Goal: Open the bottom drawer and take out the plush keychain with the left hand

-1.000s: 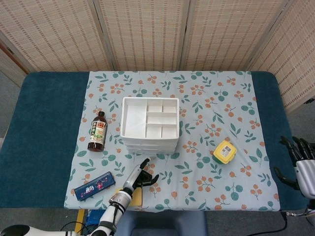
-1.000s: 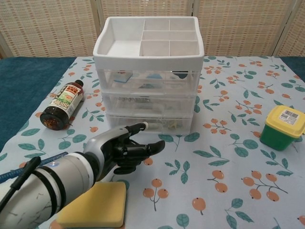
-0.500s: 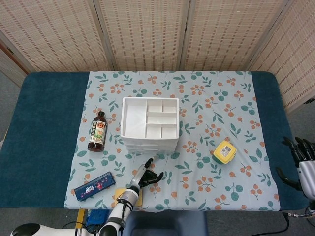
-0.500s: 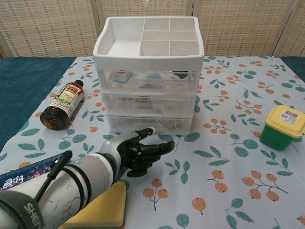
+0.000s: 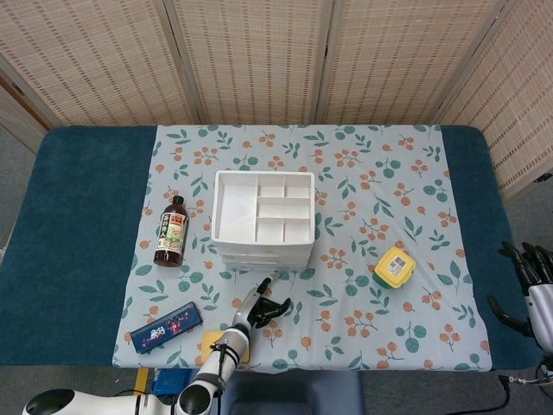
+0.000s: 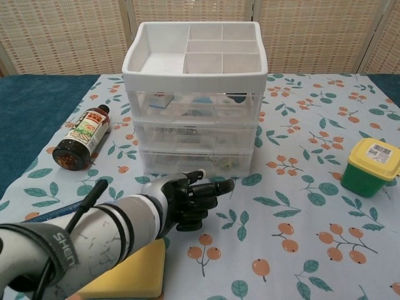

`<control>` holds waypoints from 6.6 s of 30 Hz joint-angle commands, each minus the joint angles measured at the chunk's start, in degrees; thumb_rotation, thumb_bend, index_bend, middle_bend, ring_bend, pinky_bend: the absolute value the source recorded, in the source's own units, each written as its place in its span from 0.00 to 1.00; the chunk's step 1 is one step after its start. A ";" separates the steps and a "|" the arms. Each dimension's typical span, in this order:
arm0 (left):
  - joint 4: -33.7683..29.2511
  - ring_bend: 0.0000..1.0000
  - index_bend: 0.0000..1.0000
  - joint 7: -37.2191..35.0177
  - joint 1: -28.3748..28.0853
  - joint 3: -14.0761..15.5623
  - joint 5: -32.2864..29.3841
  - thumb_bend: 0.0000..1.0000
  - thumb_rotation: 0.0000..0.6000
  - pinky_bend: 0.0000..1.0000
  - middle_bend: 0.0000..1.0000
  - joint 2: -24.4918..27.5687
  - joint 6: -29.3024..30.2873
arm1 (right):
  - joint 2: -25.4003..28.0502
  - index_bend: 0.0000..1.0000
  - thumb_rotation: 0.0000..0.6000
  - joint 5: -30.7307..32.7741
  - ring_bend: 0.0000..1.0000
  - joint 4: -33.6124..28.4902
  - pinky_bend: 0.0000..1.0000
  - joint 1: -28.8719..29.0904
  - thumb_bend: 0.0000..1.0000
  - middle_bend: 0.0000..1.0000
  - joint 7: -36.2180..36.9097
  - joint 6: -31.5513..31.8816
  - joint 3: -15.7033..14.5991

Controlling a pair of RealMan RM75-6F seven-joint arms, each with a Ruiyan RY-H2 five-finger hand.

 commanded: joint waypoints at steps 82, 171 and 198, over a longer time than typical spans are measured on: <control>7.48 1.00 0.19 -3.86 0.73 -14.96 -7.62 0.39 1.00 1.00 0.97 -11.31 5.65 | 0.19 0.01 1.00 0.40 0.10 -0.38 0.05 -0.84 0.35 0.19 -0.26 0.33 0.22; 3.60 1.00 0.23 -4.24 3.13 -12.04 -10.69 0.42 1.00 1.00 0.97 -9.20 6.09 | -0.27 0.01 1.00 0.16 0.10 0.07 0.05 -1.33 0.35 0.19 0.12 0.41 0.05; -11.20 1.00 0.01 -3.55 10.96 -5.28 -5.51 0.42 1.00 1.00 0.94 -0.39 10.06 | -1.06 0.01 1.00 -0.27 0.10 1.18 0.05 -0.41 0.35 0.19 1.24 -0.35 0.17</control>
